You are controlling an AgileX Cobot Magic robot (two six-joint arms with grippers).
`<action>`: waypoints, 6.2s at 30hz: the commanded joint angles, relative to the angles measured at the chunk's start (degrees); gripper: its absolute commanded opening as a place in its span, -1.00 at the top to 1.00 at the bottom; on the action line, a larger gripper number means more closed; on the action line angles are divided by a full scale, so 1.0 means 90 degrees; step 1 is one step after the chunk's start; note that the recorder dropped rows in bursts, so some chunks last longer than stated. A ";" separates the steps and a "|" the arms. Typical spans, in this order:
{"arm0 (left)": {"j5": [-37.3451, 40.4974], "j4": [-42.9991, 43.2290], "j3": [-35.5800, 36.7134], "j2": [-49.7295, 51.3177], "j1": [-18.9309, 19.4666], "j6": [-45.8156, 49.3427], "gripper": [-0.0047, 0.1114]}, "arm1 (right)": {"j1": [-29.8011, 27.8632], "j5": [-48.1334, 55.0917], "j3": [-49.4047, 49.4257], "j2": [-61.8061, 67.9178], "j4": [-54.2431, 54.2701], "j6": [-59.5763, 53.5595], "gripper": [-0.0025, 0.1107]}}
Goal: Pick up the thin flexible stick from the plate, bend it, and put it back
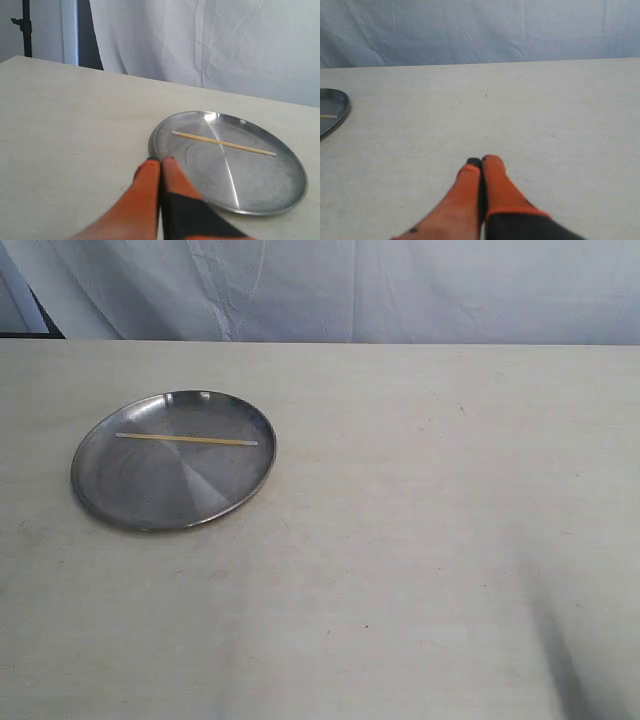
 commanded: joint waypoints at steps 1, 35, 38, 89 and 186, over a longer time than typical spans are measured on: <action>-0.0068 0.0013 0.0018 -0.0034 0.0009 -0.0007 0.92 | -0.0030 -0.0092 0.0015 -0.0038 -0.0012 -0.0034 0.96; -0.0068 0.0013 0.0018 -0.0034 0.0009 -0.0007 0.92 | -0.0019 -0.3899 -0.2915 0.3528 0.0776 0.1136 0.96; -0.0068 0.0013 0.0018 -0.0034 0.0009 -0.0007 0.92 | 0.0206 -0.1660 -0.4524 0.5400 -0.0761 0.1713 0.96; -0.0068 0.0013 0.0018 -0.0034 0.0009 -0.0007 0.92 | 0.3530 0.2905 -1.3550 1.6029 0.0541 -0.2458 0.19; 0.0801 0.2583 -0.5413 0.6835 -0.2182 0.1531 0.92 | 0.3488 0.5674 -1.1970 1.3386 0.2569 -0.2246 0.61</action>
